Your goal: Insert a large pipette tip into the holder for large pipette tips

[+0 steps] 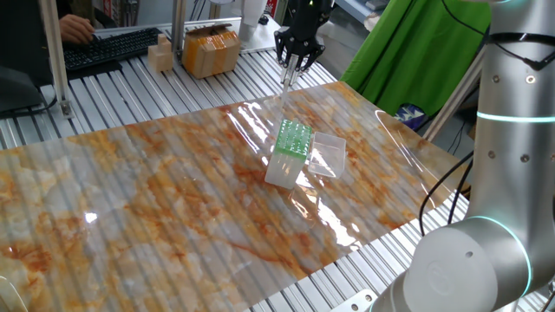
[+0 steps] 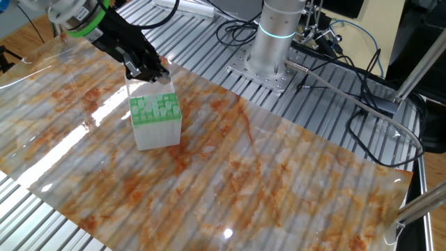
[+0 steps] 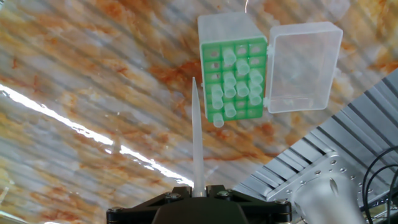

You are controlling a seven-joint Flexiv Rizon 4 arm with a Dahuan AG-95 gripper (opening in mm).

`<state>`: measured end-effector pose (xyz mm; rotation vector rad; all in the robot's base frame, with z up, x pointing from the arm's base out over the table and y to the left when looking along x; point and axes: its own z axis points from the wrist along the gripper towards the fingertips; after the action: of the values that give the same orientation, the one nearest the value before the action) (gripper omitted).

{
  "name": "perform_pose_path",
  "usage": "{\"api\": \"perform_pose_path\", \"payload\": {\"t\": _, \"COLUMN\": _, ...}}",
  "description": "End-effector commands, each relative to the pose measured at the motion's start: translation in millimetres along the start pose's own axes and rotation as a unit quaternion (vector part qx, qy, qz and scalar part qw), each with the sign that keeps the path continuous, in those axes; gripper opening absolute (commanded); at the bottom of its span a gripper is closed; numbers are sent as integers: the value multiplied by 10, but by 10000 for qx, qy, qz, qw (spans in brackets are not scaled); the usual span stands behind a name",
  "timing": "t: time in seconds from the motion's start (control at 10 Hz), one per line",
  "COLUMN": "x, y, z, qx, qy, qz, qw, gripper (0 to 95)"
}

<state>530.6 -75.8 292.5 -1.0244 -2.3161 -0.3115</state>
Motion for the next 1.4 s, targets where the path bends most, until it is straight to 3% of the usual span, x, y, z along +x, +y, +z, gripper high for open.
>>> {"api": "perform_pose_path", "payload": {"t": 0.1, "x": -7, "y": 3, "z": -7, "qx": -48, "qy": 69, "qz": 19, "qw": 10000, "gripper": 0}}
{"api": "perform_pose_path", "payload": {"t": 0.2, "x": -7, "y": 3, "z": -7, "qx": -12, "qy": 115, "qz": 76, "qw": 9999, "gripper": 0}}
{"api": "perform_pose_path", "payload": {"t": 0.4, "x": -7, "y": 3, "z": -7, "qx": 47, "qy": 61, "qz": 153, "qw": 9999, "gripper": 0}}
{"api": "perform_pose_path", "payload": {"t": 0.9, "x": -7, "y": 3, "z": -7, "qx": 47, "qy": 153, "qz": 356, "qw": 9992, "gripper": 0}}
{"api": "perform_pose_path", "payload": {"t": 1.0, "x": -7, "y": 3, "z": -7, "qx": -24, "qy": 288, "qz": 388, "qw": 9988, "gripper": 0}}
{"api": "perform_pose_path", "payload": {"t": 1.4, "x": -82, "y": -80, "z": -2, "qx": -8, "qy": 439, "qz": 280, "qw": 9986, "gripper": 0}}
